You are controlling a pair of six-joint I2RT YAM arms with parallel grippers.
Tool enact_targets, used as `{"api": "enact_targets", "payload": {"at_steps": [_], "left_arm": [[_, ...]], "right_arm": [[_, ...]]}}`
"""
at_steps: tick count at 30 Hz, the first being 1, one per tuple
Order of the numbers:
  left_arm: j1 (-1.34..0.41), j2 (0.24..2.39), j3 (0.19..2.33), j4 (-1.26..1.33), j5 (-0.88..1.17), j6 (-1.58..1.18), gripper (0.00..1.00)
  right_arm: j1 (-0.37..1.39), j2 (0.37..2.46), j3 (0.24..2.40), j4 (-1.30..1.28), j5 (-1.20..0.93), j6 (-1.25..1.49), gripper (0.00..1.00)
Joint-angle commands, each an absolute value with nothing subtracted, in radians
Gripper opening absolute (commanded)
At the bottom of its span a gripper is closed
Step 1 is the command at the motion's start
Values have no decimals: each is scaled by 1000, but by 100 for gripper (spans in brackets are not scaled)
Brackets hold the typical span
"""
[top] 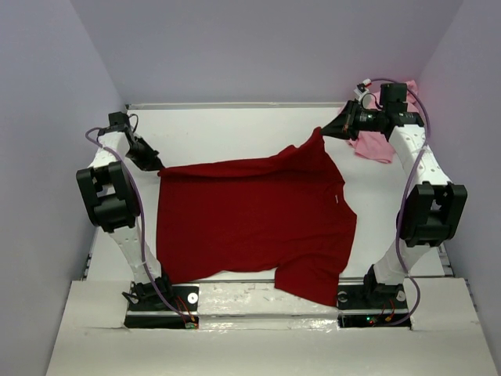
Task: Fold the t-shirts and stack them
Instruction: Fold the flattened tshirt in 1/3 of the way
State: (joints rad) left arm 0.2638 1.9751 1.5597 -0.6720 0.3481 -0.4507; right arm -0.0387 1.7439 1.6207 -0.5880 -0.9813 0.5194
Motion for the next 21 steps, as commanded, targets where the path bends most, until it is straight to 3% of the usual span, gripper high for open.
{"api": "enact_targets", "payload": {"at_steps": [1, 21], "left_arm": [[271, 1896, 1543, -701, 362, -423, 0], [270, 1767, 1410, -722, 382, -422, 0]], "right_arm": [[-44, 1680, 1597, -649, -959, 485, 0], [-44, 1556, 1404, -718, -884, 466, 0]]}}
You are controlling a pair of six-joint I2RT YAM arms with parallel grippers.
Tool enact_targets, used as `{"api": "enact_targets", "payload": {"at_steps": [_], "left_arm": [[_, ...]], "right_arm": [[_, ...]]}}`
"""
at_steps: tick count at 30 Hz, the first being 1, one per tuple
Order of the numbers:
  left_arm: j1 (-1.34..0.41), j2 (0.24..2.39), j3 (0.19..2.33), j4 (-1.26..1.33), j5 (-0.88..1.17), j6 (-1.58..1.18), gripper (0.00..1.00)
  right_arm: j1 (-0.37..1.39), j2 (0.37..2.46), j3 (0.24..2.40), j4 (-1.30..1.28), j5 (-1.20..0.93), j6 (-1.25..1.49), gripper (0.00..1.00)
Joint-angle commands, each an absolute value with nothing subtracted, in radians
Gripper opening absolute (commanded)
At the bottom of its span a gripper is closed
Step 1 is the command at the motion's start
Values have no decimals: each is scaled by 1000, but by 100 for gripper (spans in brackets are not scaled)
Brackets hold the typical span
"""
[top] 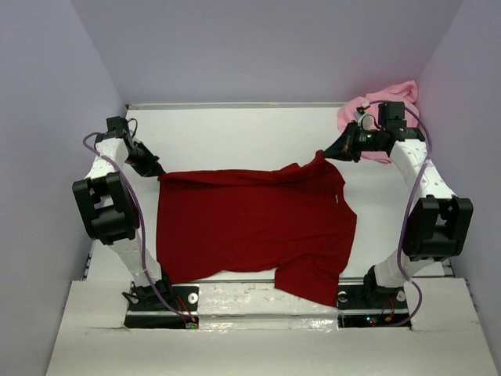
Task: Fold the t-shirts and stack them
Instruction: Fold the flattened tshirt in 1/3 of the way
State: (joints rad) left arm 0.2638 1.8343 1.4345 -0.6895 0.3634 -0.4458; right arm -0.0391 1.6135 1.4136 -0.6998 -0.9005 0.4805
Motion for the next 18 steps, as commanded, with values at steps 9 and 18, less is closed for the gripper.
{"api": "enact_targets", "payload": {"at_steps": [9, 18], "left_arm": [[270, 1733, 1347, -729, 383, -407, 0], [270, 1729, 1319, -745, 385, -382, 0]], "right_arm": [[-44, 1464, 1321, -805, -827, 485, 0], [-44, 1382, 1217, -893, -763, 497, 0]]}}
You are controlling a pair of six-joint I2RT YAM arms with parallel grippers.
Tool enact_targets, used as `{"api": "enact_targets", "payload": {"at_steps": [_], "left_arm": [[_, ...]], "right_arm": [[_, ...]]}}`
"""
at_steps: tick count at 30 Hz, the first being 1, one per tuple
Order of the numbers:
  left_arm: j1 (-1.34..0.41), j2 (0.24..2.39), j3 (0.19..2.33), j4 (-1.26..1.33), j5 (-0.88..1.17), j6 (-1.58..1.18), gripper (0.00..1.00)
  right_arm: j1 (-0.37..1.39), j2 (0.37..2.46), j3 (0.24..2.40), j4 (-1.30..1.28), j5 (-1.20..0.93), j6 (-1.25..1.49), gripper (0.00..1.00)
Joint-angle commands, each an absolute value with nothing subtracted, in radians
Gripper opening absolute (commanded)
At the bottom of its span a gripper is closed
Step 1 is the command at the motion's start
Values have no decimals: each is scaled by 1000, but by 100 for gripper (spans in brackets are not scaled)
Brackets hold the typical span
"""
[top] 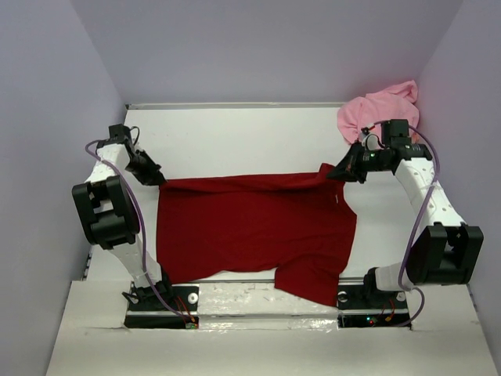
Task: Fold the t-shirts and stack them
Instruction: Fold the flattened tshirt in 1/3 of the way
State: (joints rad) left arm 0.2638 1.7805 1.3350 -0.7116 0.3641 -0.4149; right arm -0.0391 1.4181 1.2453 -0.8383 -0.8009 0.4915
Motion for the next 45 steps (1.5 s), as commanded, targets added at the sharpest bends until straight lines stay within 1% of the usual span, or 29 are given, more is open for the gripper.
{"api": "enact_targets", "payload": {"at_steps": [1, 6, 14, 22, 24, 26, 27, 28, 30, 40, 45], "left_arm": [[270, 1729, 1319, -747, 385, -379, 0], [270, 1727, 1289, -772, 376, -357, 1], [270, 1701, 1197, -758, 414, -371, 10], [270, 1698, 1132, -749, 425, -371, 12], [270, 1704, 1138, -753, 413, -365, 21], [270, 1709, 1146, -759, 405, -361, 25], [270, 1712, 1150, -765, 391, -357, 32], [270, 1715, 1155, -768, 385, -357, 35], [270, 1723, 1163, -775, 379, -356, 38], [275, 1775, 1350, -816, 302, -357, 39], [275, 1758, 1388, -801, 293, -365, 39]], "right_arm": [[-44, 1371, 1200, -899, -756, 495, 0], [-44, 1382, 1152, -942, -735, 488, 0], [-44, 1397, 1109, -985, -672, 500, 0], [-44, 1423, 1057, -1035, -569, 496, 0], [-44, 1436, 1043, -1054, -543, 483, 0], [-44, 1445, 1042, -1074, -522, 477, 0], [-44, 1448, 1040, -1080, -496, 466, 0], [-44, 1453, 1039, -1086, -486, 466, 0], [-44, 1465, 1035, -1104, -466, 450, 0], [-44, 1463, 1014, -1134, -390, 425, 0], [-44, 1459, 989, -1141, -373, 416, 0]]}}
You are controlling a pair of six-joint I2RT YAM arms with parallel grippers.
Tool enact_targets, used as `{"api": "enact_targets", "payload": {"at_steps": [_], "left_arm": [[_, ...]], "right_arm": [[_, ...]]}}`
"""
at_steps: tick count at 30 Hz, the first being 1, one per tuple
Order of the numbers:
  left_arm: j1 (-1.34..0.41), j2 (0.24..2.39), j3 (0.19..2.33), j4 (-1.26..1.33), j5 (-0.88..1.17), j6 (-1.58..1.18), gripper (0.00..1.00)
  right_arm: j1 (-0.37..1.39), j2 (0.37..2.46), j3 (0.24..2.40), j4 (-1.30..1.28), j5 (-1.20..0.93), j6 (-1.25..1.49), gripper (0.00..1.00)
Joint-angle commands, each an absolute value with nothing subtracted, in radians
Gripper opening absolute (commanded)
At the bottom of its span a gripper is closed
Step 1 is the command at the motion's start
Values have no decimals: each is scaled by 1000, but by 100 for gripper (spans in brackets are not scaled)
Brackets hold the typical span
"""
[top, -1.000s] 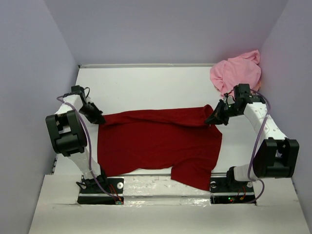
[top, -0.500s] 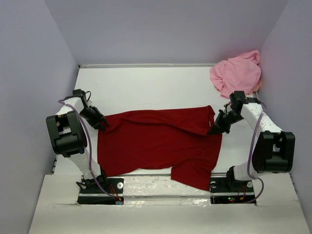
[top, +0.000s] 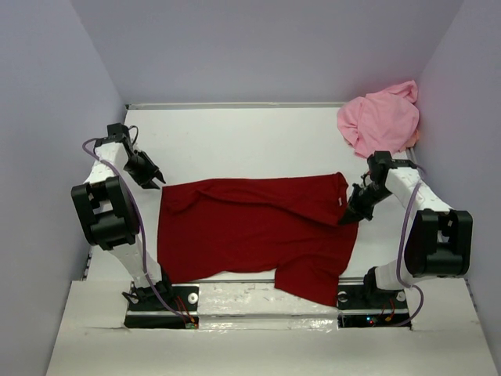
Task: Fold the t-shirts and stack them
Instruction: Fold the flattened tshirt in 1/3 of the way
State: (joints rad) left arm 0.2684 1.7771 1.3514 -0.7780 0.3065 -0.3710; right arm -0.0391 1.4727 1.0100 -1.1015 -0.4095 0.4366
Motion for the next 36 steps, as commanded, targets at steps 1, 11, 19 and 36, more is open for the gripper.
{"api": "enact_targets", "payload": {"at_steps": [1, 11, 19, 36], "left_arm": [[275, 1753, 1381, -796, 295, -367, 39], [275, 1766, 1301, -753, 311, -371, 39], [275, 1779, 1322, -758, 308, -353, 39], [317, 1798, 1255, -586, 616, -331, 39]], "right_arm": [[-44, 1459, 983, -1140, -376, 416, 0], [-44, 1528, 994, -1150, -362, 420, 75], [-44, 1528, 1222, -1160, -322, 442, 77], [-141, 1557, 1074, -595, -547, 509, 64]]}}
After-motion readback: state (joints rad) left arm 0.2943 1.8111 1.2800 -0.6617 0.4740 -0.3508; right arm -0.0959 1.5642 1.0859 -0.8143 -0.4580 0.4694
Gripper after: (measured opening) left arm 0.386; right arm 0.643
